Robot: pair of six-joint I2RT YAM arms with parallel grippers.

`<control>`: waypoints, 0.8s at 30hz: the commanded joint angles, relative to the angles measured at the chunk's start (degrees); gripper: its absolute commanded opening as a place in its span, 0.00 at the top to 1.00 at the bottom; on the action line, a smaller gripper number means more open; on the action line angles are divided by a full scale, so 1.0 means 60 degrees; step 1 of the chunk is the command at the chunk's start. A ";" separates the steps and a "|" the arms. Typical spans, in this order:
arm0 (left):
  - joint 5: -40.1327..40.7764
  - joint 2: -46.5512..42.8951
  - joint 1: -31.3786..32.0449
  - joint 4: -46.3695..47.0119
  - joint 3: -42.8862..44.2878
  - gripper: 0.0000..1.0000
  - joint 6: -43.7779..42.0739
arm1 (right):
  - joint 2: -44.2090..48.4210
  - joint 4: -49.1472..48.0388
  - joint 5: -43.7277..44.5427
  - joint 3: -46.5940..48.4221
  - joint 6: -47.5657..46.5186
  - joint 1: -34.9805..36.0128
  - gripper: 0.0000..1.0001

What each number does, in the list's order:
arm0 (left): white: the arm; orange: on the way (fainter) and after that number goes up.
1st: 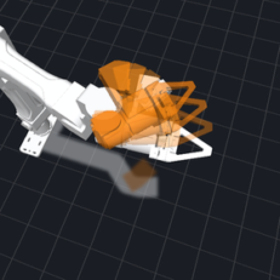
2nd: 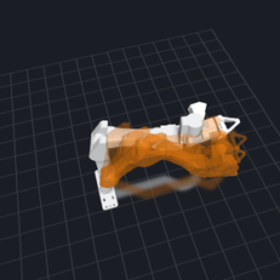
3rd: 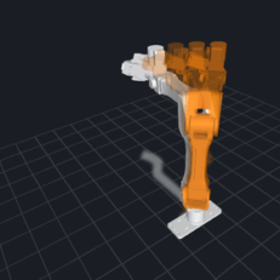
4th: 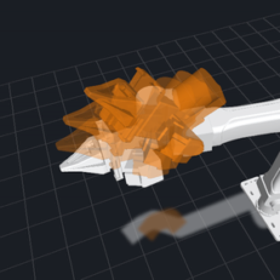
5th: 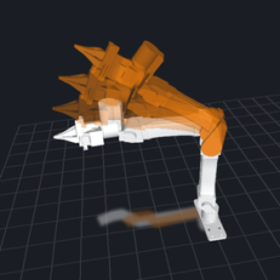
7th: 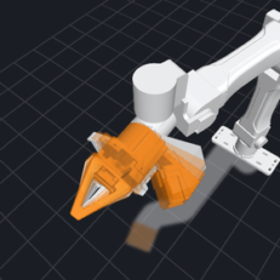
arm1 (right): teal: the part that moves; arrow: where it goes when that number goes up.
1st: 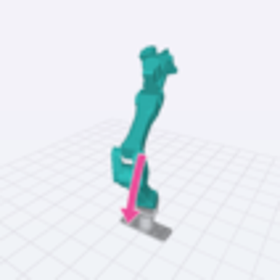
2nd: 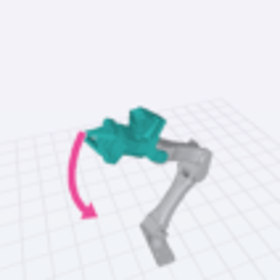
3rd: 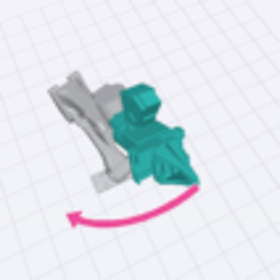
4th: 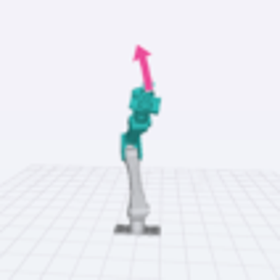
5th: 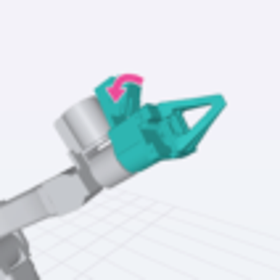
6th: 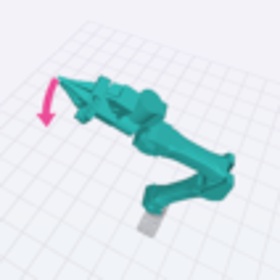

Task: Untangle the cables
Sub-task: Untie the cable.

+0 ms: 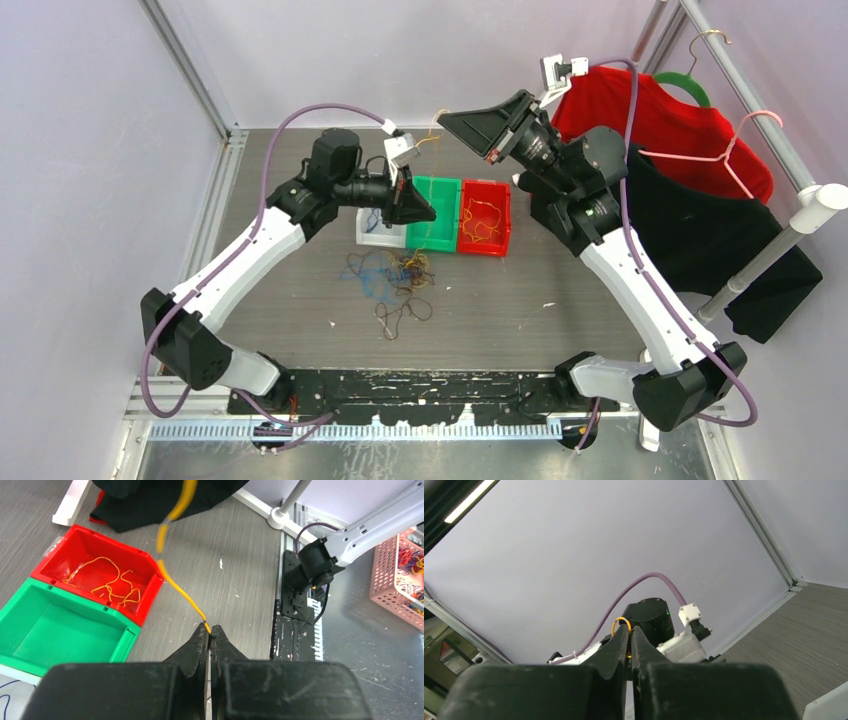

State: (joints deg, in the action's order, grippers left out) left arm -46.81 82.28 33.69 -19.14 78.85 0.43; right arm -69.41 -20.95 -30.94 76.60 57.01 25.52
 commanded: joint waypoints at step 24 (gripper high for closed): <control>0.0532 -0.3172 -0.0472 -0.2042 0.1662 1.00 -0.1429 | 0.1213 0.0797 -0.0638 -0.4222 -0.6862 0.3237 0.04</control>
State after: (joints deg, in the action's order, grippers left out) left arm -44.53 63.59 30.98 -30.63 85.12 -6.39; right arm -60.03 -16.10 -36.53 47.51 24.34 38.26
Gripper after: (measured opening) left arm 0.010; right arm 0.983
